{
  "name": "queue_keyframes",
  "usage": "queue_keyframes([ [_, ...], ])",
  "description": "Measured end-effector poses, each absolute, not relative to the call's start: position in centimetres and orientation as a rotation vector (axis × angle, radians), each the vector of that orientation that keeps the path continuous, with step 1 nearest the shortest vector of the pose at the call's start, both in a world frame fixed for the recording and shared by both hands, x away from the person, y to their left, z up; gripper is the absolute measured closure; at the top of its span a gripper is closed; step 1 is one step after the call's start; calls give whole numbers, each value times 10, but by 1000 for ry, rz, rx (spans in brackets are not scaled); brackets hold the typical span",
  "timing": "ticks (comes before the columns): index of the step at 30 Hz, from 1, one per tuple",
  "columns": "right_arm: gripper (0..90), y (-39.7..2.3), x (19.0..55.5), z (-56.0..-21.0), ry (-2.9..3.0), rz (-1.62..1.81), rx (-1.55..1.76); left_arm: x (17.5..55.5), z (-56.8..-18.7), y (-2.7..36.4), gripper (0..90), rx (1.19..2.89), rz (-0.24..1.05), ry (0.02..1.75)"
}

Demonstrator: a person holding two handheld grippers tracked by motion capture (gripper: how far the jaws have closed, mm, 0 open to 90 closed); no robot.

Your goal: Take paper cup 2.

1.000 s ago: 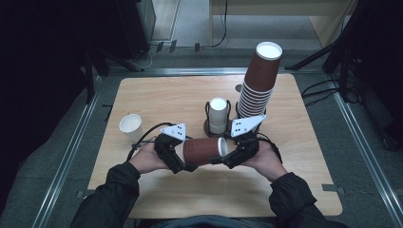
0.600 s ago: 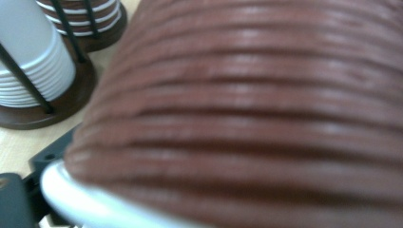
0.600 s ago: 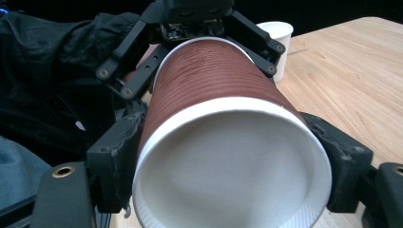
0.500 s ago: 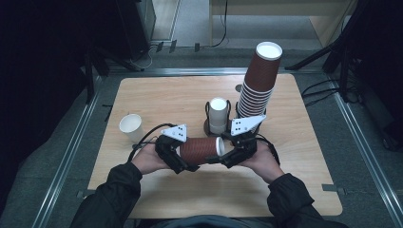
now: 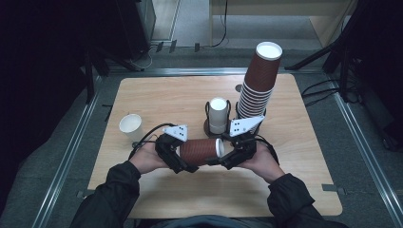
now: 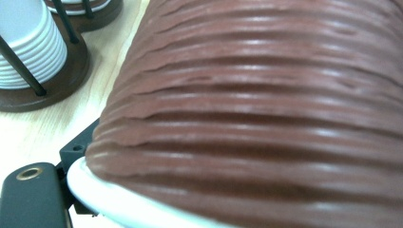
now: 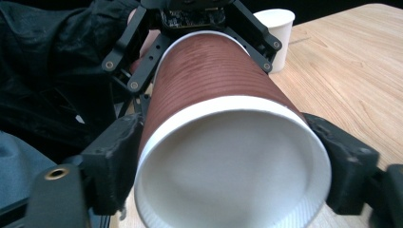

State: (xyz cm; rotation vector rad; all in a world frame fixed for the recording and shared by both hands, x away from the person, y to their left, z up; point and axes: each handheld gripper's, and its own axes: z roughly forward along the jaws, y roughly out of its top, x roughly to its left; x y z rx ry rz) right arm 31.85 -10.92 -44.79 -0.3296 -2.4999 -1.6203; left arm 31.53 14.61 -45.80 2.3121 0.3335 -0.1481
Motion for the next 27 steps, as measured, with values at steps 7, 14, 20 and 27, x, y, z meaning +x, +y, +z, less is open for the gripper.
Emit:
queue_keyframes([
  [7,145,-115,319,-448,-2574,-1555,-344,316,-451,155,90,2326,-123,353],
  [14,146,-117,319,-454,-2660,-1474,-347,317,-443,161,90,2384,-71,372],
  [20,147,-114,319,-458,-2707,-1413,-353,316,-444,154,90,2476,-54,374],
  [27,152,-114,319,-460,-2737,-1381,-335,318,-452,146,89,2562,-48,365],
])
